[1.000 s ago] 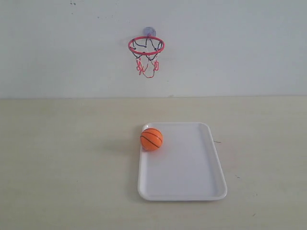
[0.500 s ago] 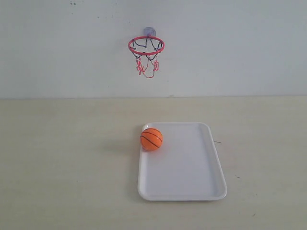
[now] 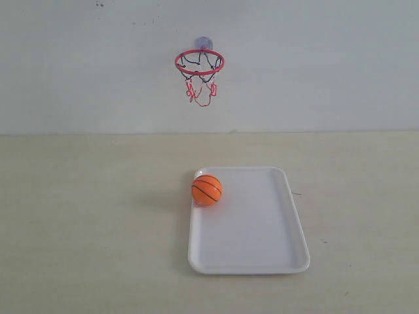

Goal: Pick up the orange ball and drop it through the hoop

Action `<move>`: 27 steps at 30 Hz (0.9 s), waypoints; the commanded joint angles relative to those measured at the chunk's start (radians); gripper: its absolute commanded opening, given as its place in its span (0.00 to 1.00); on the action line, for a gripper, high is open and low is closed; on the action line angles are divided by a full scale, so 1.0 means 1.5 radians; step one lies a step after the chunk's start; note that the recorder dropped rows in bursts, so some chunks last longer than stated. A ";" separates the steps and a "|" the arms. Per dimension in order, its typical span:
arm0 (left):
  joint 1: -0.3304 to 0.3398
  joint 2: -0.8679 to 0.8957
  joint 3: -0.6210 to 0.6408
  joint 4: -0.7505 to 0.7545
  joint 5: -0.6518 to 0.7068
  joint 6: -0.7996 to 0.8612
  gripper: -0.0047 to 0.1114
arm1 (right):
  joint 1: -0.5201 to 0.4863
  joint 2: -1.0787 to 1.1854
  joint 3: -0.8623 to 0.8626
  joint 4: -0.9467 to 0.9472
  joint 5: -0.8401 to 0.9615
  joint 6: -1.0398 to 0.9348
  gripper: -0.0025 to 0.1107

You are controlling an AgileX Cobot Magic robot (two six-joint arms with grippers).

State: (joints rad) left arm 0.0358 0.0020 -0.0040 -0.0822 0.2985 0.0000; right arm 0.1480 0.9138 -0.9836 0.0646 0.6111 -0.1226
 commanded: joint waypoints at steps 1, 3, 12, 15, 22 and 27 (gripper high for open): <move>0.002 -0.001 0.003 -0.002 -0.005 -0.005 0.08 | 0.000 0.009 -0.004 0.003 -0.034 -0.005 0.02; 0.002 -0.001 0.003 -0.002 -0.005 -0.005 0.08 | 0.000 0.009 -0.004 0.003 -0.067 -0.005 0.02; 0.002 -0.001 0.003 -0.002 -0.005 -0.005 0.08 | 0.000 0.024 -0.004 0.058 -0.124 0.020 0.02; 0.002 -0.001 0.003 -0.002 -0.005 -0.005 0.08 | 0.000 0.098 -0.004 0.107 -0.122 0.015 0.02; 0.002 -0.001 0.003 -0.002 -0.005 -0.005 0.08 | 0.156 0.352 -0.015 0.418 -0.075 -0.536 0.02; 0.002 -0.001 0.003 -0.002 -0.005 -0.005 0.08 | 0.228 0.497 -0.067 0.398 -0.130 -0.332 0.02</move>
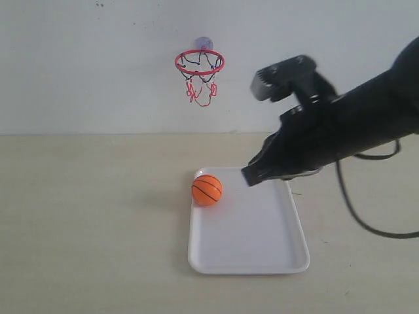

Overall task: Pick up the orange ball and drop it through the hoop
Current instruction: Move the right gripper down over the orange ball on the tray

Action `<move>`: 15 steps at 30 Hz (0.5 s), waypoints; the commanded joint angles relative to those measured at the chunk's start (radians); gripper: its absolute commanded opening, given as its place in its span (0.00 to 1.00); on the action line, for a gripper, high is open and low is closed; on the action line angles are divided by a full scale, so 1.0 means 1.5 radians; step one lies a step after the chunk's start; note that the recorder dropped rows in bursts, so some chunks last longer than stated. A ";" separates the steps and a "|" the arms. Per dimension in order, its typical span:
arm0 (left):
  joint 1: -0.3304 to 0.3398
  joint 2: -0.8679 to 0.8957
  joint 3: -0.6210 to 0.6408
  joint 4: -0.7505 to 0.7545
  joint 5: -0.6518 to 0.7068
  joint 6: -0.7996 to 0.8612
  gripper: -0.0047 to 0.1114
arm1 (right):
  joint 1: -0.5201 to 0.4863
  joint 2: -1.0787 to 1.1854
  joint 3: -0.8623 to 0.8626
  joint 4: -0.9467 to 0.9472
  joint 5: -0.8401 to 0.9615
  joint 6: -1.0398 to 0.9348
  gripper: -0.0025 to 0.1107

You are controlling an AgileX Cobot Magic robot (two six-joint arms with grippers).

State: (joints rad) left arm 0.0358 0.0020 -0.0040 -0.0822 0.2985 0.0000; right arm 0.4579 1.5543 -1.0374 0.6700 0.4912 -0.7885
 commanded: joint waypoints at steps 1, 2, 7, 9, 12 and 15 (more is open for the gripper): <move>0.002 -0.001 0.003 -0.002 -0.005 -0.005 0.08 | 0.023 0.108 -0.054 -0.007 -0.057 0.116 0.04; 0.002 -0.001 0.003 -0.002 -0.005 -0.005 0.08 | 0.023 0.124 -0.064 -0.011 -0.057 0.116 0.07; 0.002 -0.001 0.003 -0.002 -0.005 -0.005 0.08 | 0.023 0.181 -0.100 -0.012 -0.085 0.170 0.46; 0.002 -0.001 0.003 -0.002 -0.005 -0.005 0.08 | 0.024 0.195 -0.103 -0.010 -0.116 0.203 0.58; 0.002 -0.001 0.003 -0.002 -0.005 -0.005 0.08 | 0.027 0.215 -0.103 -0.001 -0.153 0.228 0.63; 0.002 -0.001 0.003 -0.002 -0.005 -0.005 0.08 | 0.027 0.237 -0.115 0.004 -0.159 0.245 0.63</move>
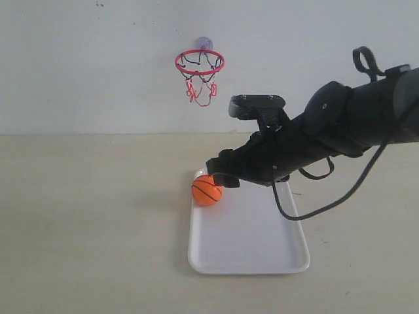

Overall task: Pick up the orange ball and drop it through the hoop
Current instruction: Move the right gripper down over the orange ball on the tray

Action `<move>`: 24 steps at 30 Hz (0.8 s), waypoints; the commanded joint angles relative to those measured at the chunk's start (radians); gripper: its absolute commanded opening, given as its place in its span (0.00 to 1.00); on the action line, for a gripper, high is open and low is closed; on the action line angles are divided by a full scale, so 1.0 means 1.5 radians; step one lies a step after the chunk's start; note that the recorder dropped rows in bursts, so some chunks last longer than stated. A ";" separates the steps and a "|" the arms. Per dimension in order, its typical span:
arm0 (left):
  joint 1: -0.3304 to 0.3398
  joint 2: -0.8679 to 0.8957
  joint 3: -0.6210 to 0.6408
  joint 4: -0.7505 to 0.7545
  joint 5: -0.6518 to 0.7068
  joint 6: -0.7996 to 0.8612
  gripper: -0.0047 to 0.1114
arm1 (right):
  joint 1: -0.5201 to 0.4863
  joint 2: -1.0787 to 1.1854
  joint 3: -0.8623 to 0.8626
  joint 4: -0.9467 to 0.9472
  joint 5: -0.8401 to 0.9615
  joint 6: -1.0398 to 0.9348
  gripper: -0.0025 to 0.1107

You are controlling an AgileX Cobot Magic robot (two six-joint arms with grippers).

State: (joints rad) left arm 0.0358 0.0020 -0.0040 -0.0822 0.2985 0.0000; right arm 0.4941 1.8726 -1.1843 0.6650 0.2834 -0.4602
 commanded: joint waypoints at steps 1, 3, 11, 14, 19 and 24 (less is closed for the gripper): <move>0.002 -0.001 0.003 -0.002 -0.005 -0.005 0.08 | 0.003 0.034 -0.022 0.008 -0.018 0.028 0.63; 0.002 -0.001 0.003 -0.002 -0.005 -0.005 0.08 | 0.003 0.055 -0.044 0.008 -0.007 0.039 0.63; 0.002 -0.001 0.003 -0.002 -0.005 -0.005 0.08 | 0.004 0.118 -0.118 0.045 0.009 0.045 0.63; 0.002 -0.001 0.003 -0.002 -0.005 -0.005 0.08 | 0.004 0.138 -0.143 0.048 0.022 0.045 0.63; 0.002 -0.001 0.003 -0.002 -0.005 -0.005 0.08 | 0.004 0.169 -0.179 0.048 0.036 0.045 0.63; 0.002 -0.001 0.003 -0.002 -0.005 -0.005 0.08 | 0.004 0.189 -0.208 0.046 0.039 0.061 0.63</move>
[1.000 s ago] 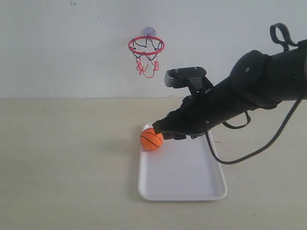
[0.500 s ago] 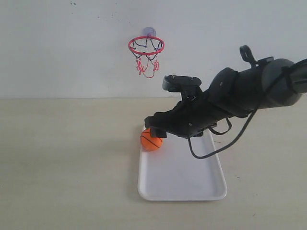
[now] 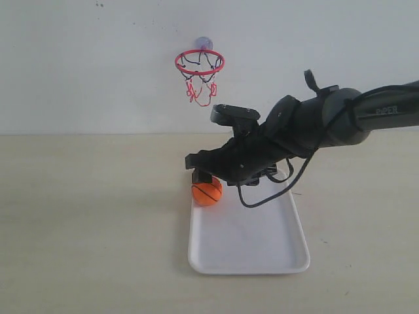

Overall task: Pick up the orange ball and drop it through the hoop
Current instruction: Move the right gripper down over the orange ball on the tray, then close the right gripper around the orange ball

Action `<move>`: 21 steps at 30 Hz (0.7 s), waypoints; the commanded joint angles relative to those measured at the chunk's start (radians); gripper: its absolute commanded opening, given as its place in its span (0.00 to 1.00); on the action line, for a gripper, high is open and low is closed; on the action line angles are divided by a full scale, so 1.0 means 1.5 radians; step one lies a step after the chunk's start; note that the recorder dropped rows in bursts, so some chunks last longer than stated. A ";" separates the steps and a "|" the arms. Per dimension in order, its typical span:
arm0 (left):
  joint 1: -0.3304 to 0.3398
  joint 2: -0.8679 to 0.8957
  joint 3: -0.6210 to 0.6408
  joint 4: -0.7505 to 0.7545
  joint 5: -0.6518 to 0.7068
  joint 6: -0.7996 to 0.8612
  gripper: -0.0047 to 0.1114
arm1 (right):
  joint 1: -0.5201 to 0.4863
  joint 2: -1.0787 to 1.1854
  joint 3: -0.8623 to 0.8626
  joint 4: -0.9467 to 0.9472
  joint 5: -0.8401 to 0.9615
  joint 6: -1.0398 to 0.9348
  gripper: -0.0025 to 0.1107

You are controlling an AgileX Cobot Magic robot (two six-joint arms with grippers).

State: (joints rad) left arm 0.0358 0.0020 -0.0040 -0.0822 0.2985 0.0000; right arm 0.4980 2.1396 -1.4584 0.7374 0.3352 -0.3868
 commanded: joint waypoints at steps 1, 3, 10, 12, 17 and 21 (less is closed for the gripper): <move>0.002 -0.001 0.003 -0.002 -0.005 -0.005 0.08 | 0.001 0.015 -0.030 -0.002 0.006 0.013 0.63; 0.002 -0.001 0.003 -0.002 -0.005 -0.005 0.08 | 0.001 0.023 -0.039 -0.002 0.008 0.013 0.63; 0.002 -0.001 0.003 -0.002 -0.005 -0.005 0.08 | 0.001 0.049 -0.047 -0.004 0.007 0.014 0.63; 0.002 -0.001 0.003 -0.002 -0.005 -0.005 0.08 | 0.001 0.051 -0.047 -0.004 0.004 0.014 0.63; 0.002 -0.001 0.003 -0.002 -0.005 -0.005 0.08 | 0.001 0.056 -0.047 -0.004 0.006 0.014 0.63; 0.002 -0.001 0.003 -0.002 -0.005 -0.005 0.08 | 0.001 0.056 -0.047 -0.004 0.006 0.015 0.63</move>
State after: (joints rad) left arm 0.0358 0.0020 -0.0040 -0.0822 0.2985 0.0000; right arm 0.4986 2.2242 -1.5235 0.7374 0.3471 -0.3652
